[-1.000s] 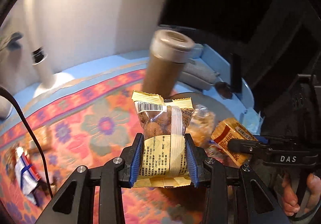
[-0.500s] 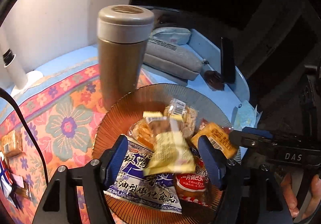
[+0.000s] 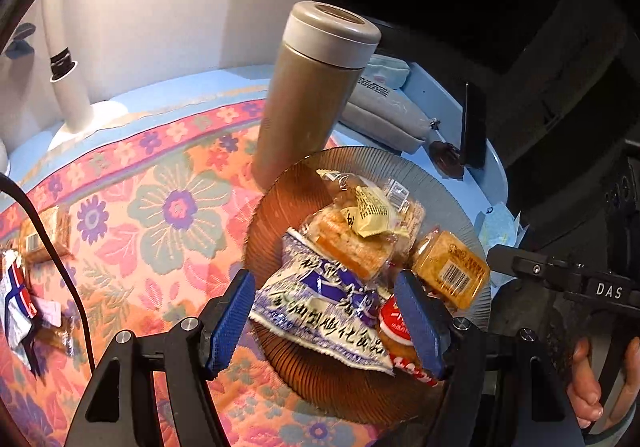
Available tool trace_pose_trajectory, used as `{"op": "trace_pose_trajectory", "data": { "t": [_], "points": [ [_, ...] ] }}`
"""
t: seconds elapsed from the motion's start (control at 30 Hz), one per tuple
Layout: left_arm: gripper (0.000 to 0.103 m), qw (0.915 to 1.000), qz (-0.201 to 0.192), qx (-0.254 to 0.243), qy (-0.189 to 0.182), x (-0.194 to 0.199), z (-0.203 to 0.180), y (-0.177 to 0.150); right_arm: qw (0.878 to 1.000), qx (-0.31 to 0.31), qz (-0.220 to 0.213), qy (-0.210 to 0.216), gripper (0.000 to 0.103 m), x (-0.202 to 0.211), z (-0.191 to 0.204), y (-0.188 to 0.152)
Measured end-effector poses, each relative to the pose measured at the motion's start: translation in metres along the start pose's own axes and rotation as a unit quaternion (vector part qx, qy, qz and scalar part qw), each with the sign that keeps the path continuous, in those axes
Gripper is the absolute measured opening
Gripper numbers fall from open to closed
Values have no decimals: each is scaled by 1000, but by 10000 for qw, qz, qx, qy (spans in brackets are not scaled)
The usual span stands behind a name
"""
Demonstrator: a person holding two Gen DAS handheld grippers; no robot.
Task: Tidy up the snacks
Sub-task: 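Move both tools back toward the snack pile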
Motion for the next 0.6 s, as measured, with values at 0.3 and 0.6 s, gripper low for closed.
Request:
{"op": "trace_pose_trajectory", "data": {
  "t": [0.3, 0.6],
  "points": [
    [69, 9970, -285, 555, 451, 47, 84, -12, 9964, 694, 157, 457, 63, -25, 90, 11],
    [70, 9791, -474, 1767, 890, 101, 238, -27, 9850, 1469, 626, 655, 63, -73, 206, 1]
  ]
}}
Point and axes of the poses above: each gripper's, at about its wrist camera, not at the fingertips, and x roughly against the way its jaws point, z to its left, y to its top, the point moved 10 cm from there along -x, roughly the way its jaws point, and after that the axes turned 10 degrees about x, right-handed, at the moved point
